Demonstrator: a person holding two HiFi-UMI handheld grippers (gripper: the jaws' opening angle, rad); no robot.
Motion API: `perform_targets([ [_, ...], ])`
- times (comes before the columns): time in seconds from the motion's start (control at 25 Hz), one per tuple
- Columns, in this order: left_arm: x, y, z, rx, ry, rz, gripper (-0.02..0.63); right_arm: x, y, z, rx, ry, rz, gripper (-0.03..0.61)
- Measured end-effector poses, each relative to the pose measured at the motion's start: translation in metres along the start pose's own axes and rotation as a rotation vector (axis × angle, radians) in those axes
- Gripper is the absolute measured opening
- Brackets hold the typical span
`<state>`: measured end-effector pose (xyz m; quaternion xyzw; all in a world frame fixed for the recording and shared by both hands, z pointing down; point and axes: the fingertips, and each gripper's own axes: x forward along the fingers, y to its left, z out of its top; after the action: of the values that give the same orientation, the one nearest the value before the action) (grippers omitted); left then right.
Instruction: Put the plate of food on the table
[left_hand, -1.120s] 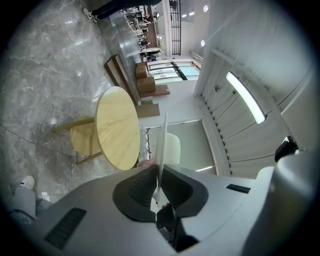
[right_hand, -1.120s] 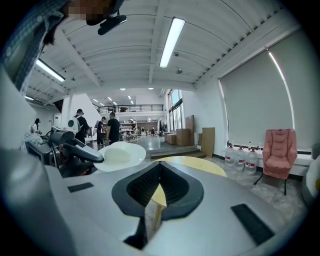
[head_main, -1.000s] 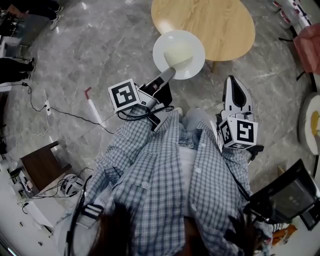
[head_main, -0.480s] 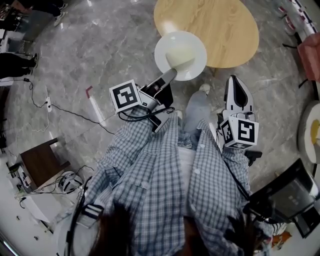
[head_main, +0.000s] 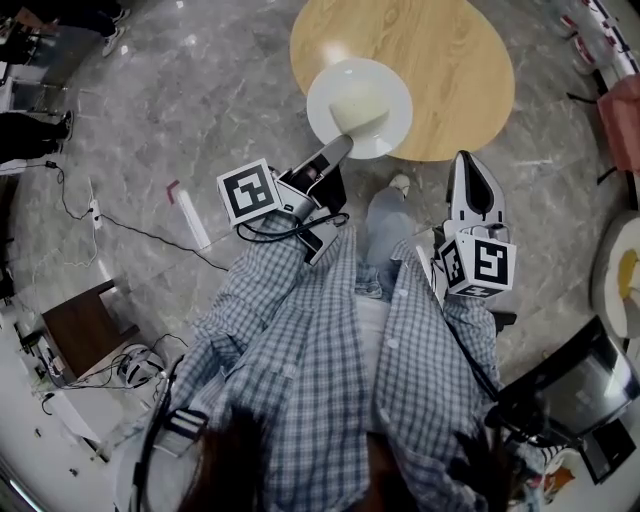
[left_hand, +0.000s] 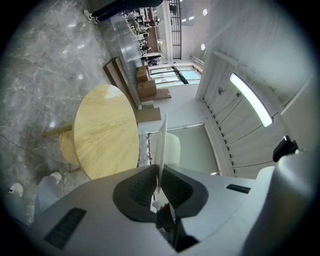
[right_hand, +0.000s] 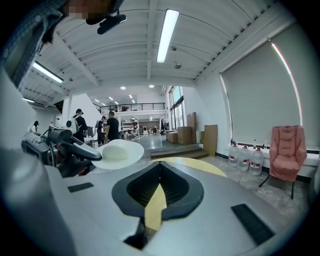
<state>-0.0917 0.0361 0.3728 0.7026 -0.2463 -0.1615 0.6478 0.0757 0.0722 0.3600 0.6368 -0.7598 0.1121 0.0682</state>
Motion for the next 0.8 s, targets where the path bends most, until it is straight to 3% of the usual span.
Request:
perform_targets([
  [0.36,0.106,-0.005,0.021,-0.007,-0.031,-0.010,0.021,0.065,-0.088,0.013,-0.009,0.021,0.047,0.006],
  [0.56,0.142,-0.026,0.065,0.000,-0.077,-0.016,0.021,0.118,-0.106,0.041,-0.033,0.037,0.103,0.006],
  [0.8,0.149,-0.034,0.071,0.015,-0.085,-0.026,0.021,0.129,-0.110,0.046,-0.021,0.030,0.123,0.006],
])
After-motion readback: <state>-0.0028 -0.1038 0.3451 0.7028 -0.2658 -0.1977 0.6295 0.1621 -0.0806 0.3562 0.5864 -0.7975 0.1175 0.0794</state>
